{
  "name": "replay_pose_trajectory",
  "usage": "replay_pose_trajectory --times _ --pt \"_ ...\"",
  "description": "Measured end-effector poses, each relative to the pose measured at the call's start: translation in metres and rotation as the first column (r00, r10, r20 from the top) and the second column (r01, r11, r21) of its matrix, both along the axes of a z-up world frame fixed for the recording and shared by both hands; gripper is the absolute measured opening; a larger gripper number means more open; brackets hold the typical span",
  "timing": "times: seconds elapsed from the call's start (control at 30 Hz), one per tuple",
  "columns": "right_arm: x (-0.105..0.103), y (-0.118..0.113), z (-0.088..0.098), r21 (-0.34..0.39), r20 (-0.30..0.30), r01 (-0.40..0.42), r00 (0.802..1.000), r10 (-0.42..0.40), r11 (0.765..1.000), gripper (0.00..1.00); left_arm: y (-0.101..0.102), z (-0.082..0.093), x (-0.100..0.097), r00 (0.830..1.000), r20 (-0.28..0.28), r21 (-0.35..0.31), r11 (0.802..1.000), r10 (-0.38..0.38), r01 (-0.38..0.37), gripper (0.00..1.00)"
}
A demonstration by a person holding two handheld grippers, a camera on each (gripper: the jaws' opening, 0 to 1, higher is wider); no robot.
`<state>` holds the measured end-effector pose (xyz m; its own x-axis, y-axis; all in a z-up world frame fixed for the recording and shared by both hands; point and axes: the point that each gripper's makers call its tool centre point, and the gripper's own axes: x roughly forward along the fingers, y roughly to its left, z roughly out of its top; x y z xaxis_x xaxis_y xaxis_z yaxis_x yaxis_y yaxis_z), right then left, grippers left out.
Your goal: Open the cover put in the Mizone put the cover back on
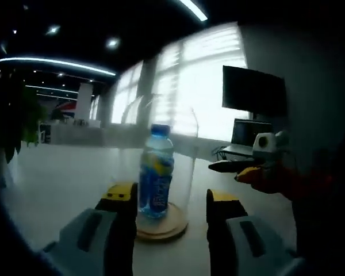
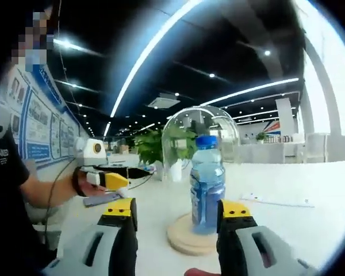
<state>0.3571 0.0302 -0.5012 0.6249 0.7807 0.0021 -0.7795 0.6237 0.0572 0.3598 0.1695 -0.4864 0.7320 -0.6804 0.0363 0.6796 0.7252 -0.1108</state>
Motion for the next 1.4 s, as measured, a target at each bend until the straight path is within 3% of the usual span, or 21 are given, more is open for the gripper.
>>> replay_pose_trajectory --times 0.13,0.23,0.33,0.47,0.57,0.9,1.23,1.4 --pt "0.006 -0.009 -0.008 -0.027 -0.006 0.048 0.999 -0.048 0.999 0.38 0.004 -0.006 -0.006 1.000 -0.008 0.009 1.000 0.019 -0.019 0.34" --pt "0.005 -0.012 -0.010 -0.006 -0.015 0.057 0.998 -0.057 0.998 0.36 0.010 -0.010 -0.008 0.999 -0.011 0.005 0.999 0.050 -0.050 0.33" --pt "0.001 -0.014 -0.009 0.000 0.005 0.070 0.997 -0.070 0.998 0.30 0.013 -0.011 -0.011 0.997 -0.014 -0.006 0.997 0.072 -0.073 0.32" --pt "-0.008 -0.015 -0.009 -0.016 0.027 0.083 0.996 -0.083 0.996 0.30 0.012 -0.016 -0.017 0.997 -0.024 -0.025 0.996 0.079 -0.080 0.31" --pt "-0.012 -0.019 -0.011 -0.046 0.063 0.111 0.992 -0.108 0.993 0.30 0.012 -0.020 -0.021 0.996 -0.005 -0.009 0.996 0.094 -0.094 0.31" --pt "-0.022 -0.024 -0.022 -0.051 0.067 0.121 0.991 -0.118 0.991 0.25 0.013 -0.025 -0.037 0.993 0.027 0.012 0.993 0.114 -0.115 0.26" --pt "-0.038 -0.025 -0.024 -0.036 0.071 0.141 0.988 -0.138 0.989 0.25 0.005 -0.037 -0.055 0.996 0.046 0.074 0.994 0.081 -0.084 0.28" --pt "-0.045 -0.028 -0.028 -0.026 0.066 0.150 0.987 -0.148 0.988 0.25 0.008 -0.038 -0.063 0.995 0.051 0.067 0.994 0.082 -0.086 0.30"
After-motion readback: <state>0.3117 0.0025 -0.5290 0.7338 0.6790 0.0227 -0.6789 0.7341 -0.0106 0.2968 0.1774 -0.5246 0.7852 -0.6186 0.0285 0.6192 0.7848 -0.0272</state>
